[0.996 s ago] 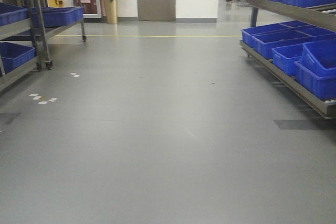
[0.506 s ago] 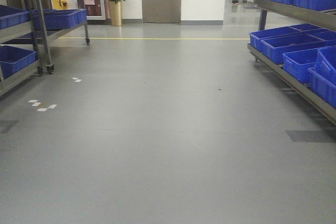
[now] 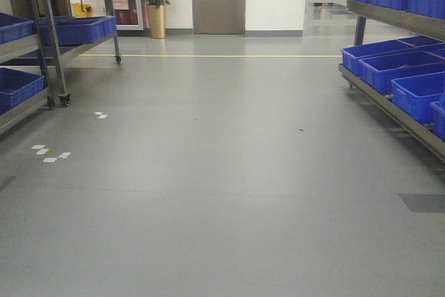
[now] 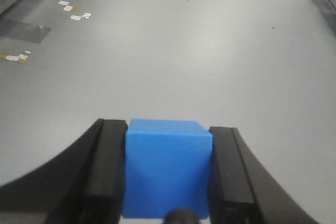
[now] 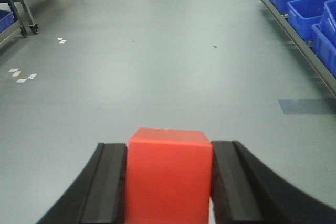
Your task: Sort and place red and blue blocks on shelf
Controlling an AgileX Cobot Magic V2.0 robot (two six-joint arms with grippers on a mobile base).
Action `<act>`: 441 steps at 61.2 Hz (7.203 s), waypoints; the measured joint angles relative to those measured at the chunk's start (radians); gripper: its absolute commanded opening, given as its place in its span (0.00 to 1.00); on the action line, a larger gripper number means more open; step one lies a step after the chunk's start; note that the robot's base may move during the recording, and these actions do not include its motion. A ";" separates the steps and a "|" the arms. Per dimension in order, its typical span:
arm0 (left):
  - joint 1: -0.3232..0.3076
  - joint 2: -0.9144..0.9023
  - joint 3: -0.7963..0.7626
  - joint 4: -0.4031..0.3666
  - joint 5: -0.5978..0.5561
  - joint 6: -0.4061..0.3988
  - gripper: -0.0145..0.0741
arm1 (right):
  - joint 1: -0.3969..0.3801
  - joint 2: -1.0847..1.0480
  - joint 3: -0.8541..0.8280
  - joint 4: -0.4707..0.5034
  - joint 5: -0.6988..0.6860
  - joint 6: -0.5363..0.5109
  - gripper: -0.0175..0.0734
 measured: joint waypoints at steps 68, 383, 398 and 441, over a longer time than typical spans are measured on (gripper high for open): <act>0.000 0.000 0.000 0.000 0.000 0.000 0.30 | 0.000 0.000 0.000 0.000 0.000 0.000 0.25; 0.000 0.000 0.000 0.000 0.000 -0.001 0.30 | 0.000 0.000 0.000 0.000 0.000 0.000 0.25; 0.000 0.000 0.000 0.000 0.000 -0.001 0.30 | 0.000 0.000 0.000 0.000 -0.008 0.000 0.25; 0.000 0.000 0.000 0.071 -0.135 -0.001 0.30 | 0.000 0.000 0.000 0.000 -0.060 0.000 0.25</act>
